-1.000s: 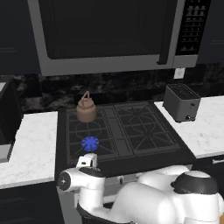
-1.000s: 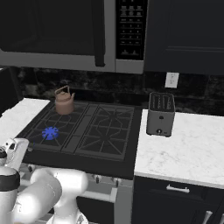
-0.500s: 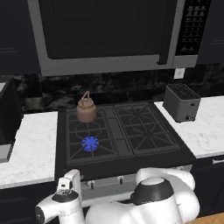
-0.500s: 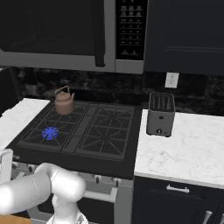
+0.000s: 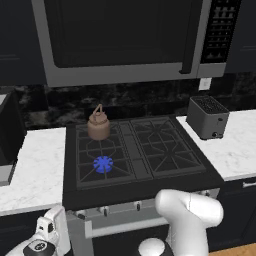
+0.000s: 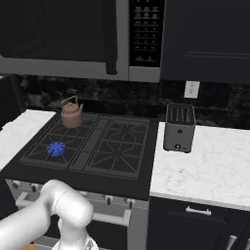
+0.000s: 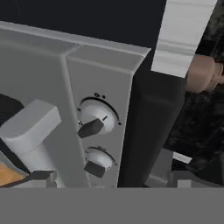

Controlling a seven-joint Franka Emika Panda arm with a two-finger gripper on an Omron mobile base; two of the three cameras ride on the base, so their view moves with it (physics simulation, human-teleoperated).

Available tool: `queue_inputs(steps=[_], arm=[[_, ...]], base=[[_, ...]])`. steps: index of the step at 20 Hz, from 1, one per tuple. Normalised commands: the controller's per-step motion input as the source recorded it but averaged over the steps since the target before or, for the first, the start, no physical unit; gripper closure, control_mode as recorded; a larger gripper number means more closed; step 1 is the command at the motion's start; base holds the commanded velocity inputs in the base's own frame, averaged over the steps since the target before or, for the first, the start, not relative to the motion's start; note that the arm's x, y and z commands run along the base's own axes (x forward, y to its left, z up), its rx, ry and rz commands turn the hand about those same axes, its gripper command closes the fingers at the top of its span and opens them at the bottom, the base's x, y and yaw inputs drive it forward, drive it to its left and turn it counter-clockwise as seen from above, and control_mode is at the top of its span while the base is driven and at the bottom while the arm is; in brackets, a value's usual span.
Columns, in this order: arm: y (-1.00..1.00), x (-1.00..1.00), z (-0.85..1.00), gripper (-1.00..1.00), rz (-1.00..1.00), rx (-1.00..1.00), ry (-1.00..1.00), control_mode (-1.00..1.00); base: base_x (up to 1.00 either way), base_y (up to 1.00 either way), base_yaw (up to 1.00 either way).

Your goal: Turn off the front left burner of the stove.

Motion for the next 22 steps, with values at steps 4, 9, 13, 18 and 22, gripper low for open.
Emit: queue_inputs(steps=[4, 9, 13, 18, 22], arm=[[-0.02, -0.13, -0.39, -1.00, -0.06, 0.38, -0.16, -1.00], [-0.28, 0.09, -0.22, -1.00, -0.06, 0.50, -0.16, -1.00], [-0.34, 0.30, 0.00, -1.00, 0.01, 0.19, -0.16, -1.00], [-0.35, 0.20, -0.11, -1.00, 0.10, 0.03, -0.19, -1.00], [-0.14, 0.26, -0.12, -1.00, 0.07, 0.00, -0.04, -1.00]], base=[[0.00, 0.00, 0.00], [0.00, 0.00, 0.00], [0.00, 0.00, 0.00], [0.00, 0.00, 0.00], [0.00, 0.00, 0.00]])
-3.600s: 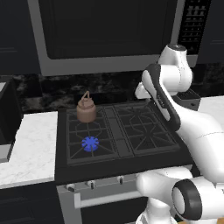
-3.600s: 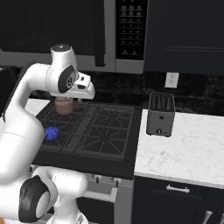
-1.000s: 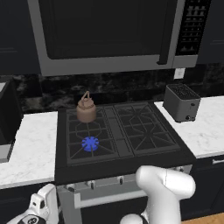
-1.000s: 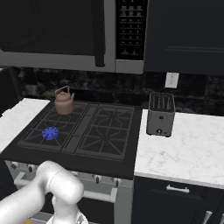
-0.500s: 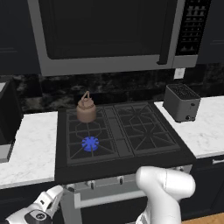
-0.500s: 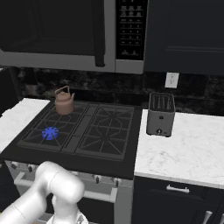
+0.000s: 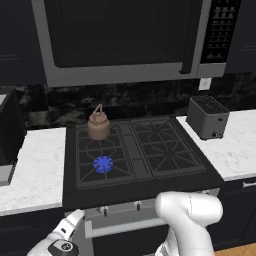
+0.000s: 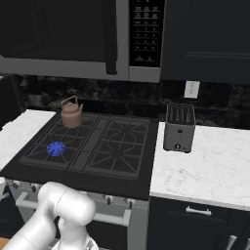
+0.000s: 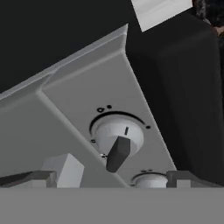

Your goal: Turn off the front left burner of the stove.

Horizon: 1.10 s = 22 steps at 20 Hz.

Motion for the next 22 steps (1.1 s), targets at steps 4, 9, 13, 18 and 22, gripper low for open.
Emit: queue_inputs(steps=[4, 9, 13, 18, 22], arm=[[0.00, 0.24, -0.01, -1.00, 0.00, 0.00, 0.00, -1.00], [0.02, 0.24, 0.00, -1.00, 0.00, 0.00, 0.00, -1.00], [0.07, 0.01, -0.04, -1.00, 0.00, 0.00, 0.00, -1.00], [0.00, 0.15, -0.06, -1.00, 0.00, 0.00, -0.04, -1.00], [0.00, 0.00, -0.06, -1.00, 0.00, 0.00, -0.12, -1.00]], base=[[0.00, 0.00, 0.00], [0.00, 0.00, 0.00], [0.00, 0.00, 0.00], [0.00, 0.00, 0.00], [0.00, 0.00, 0.00]])
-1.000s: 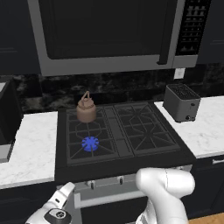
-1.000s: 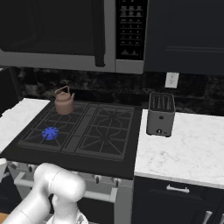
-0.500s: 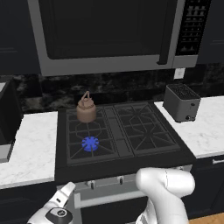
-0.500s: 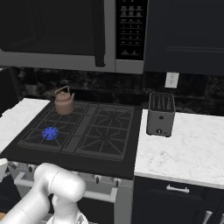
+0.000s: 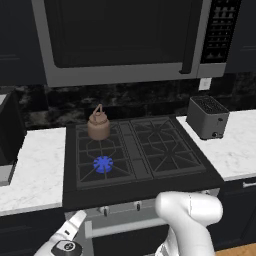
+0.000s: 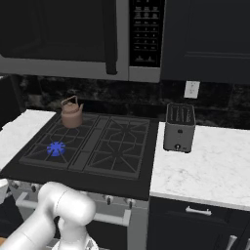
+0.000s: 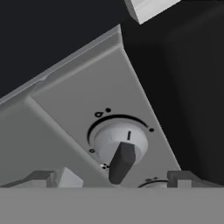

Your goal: Turn off the front left burner of the stove.

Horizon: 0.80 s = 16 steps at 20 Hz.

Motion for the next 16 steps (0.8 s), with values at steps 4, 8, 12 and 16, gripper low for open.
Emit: queue_inputs(steps=[4, 8, 12, 16], arm=[[0.00, 0.16, -0.01, -1.00, 0.00, 0.00, -0.08, -1.00], [0.00, 0.36, 0.03, -1.00, 0.00, 0.00, 0.00, -1.00], [0.00, 0.15, 0.01, -1.00, 0.00, 0.00, 0.00, -1.00], [0.00, 0.00, 0.00, -1.00, 0.00, 0.00, -0.05, -1.00]], base=[[0.00, 0.00, 0.00], [0.00, 0.00, 0.00], [0.00, 0.00, 0.00], [0.00, 0.00, 0.00]])
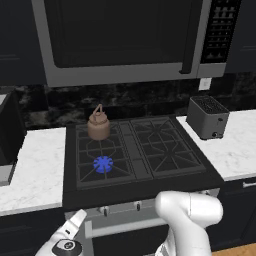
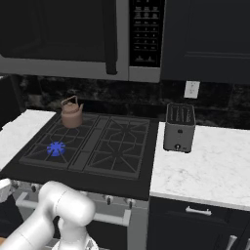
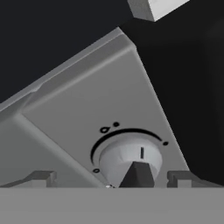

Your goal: Turn off the front left burner of the stove.

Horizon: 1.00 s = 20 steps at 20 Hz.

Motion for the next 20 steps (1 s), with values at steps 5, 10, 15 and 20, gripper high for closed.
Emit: queue_inputs(steps=[5, 10, 15, 20], arm=[[0.00, 0.00, 0.00, 1.00, 0.00, 0.00, -0.01, -1.00], [0.00, 0.01, 0.01, 1.00, 0.00, 0.04, 0.00, -1.00], [0.00, 0.01, 0.12, 1.00, -0.03, 0.28, 0.00, -1.00], [-0.13, 0.00, 0.16, 1.00, -0.09, 0.54, 0.00, -1.00]], base=[[0.00, 0.00, 0.00], [0.00, 0.00, 0.00], [0.00, 0.00, 0.00], [0.00, 0.00, 0.00]])
